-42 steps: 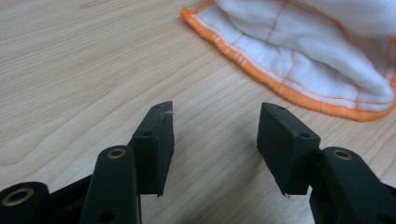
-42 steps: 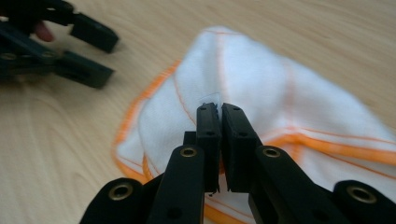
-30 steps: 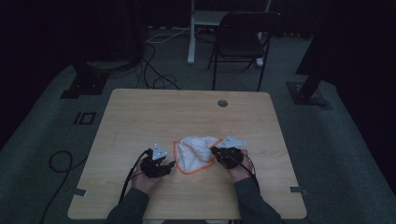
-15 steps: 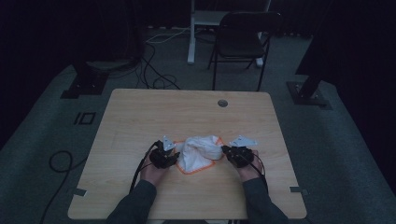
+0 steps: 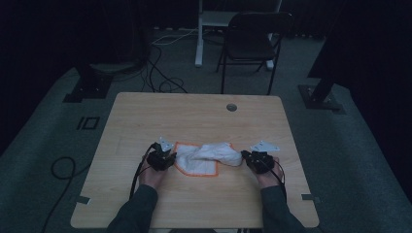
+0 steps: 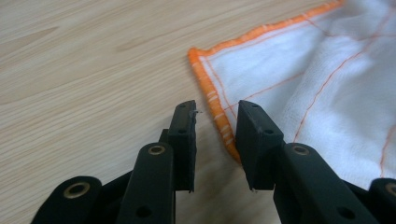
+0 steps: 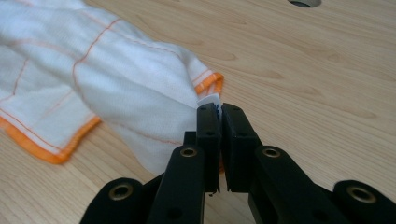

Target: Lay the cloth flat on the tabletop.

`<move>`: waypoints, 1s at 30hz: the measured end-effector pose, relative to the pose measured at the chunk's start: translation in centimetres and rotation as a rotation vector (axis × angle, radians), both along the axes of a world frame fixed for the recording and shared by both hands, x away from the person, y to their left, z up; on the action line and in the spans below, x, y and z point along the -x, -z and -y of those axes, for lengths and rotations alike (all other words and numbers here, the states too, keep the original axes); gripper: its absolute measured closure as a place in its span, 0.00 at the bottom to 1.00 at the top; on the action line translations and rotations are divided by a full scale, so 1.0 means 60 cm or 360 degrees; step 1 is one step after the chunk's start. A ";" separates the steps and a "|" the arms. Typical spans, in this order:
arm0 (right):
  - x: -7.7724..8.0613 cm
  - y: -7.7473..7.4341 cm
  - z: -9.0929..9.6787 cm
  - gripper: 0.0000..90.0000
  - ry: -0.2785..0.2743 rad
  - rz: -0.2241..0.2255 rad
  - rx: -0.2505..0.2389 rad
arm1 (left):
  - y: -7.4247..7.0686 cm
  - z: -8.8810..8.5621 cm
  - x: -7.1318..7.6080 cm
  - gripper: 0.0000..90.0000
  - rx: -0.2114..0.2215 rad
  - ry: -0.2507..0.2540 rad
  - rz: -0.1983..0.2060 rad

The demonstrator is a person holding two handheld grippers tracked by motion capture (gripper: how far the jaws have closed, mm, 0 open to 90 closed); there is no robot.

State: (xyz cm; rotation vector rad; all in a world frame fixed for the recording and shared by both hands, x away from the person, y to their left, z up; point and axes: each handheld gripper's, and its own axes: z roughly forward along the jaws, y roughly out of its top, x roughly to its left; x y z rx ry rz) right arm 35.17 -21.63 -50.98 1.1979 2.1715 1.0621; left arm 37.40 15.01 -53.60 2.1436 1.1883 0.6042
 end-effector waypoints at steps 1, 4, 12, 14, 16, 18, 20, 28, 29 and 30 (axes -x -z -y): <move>0.000 0.000 0.002 0.96 0.0003 -0.0001 -0.0001 | 0.000 -0.009 -0.004 0.77 0.0007 -0.0034 0.0000; 0.000 0.000 0.003 0.96 0.0006 0.0000 -0.0003 | 0.000 -0.014 -0.008 0.76 0.0003 -0.0067 0.0002; -0.001 0.002 -0.002 0.96 -0.0004 -0.0004 0.0005 | -0.015 0.000 0.009 0.66 0.0007 -0.0029 0.0028; -0.002 0.002 -0.003 0.96 -0.0002 -0.0005 0.0005 | -0.022 0.004 0.016 0.66 0.0029 -0.0003 0.0048; -0.002 0.002 -0.003 0.96 0.0000 -0.0003 0.0005 | -0.027 0.005 0.023 0.66 0.0057 0.0018 0.0058; -0.002 0.001 -0.004 0.96 0.0001 -0.0004 0.0004 | -0.032 0.004 0.030 0.66 0.0122 0.0054 0.0061; -0.003 0.001 -0.004 0.96 0.0000 -0.0005 0.0005 | -0.032 0.000 0.038 0.66 0.0209 0.0073 0.0056; -0.005 0.000 -0.005 0.96 0.0004 -0.0006 0.0002 | -0.039 0.015 0.065 0.71 0.0265 0.0191 0.0032; -0.006 0.001 -0.006 0.96 0.0005 -0.0007 0.0003 | -0.041 0.019 0.068 0.72 0.0258 0.0213 0.0038; -0.006 0.001 -0.006 0.96 0.0006 -0.0008 0.0002 | -0.042 0.024 0.072 0.74 0.0258 0.0238 0.0041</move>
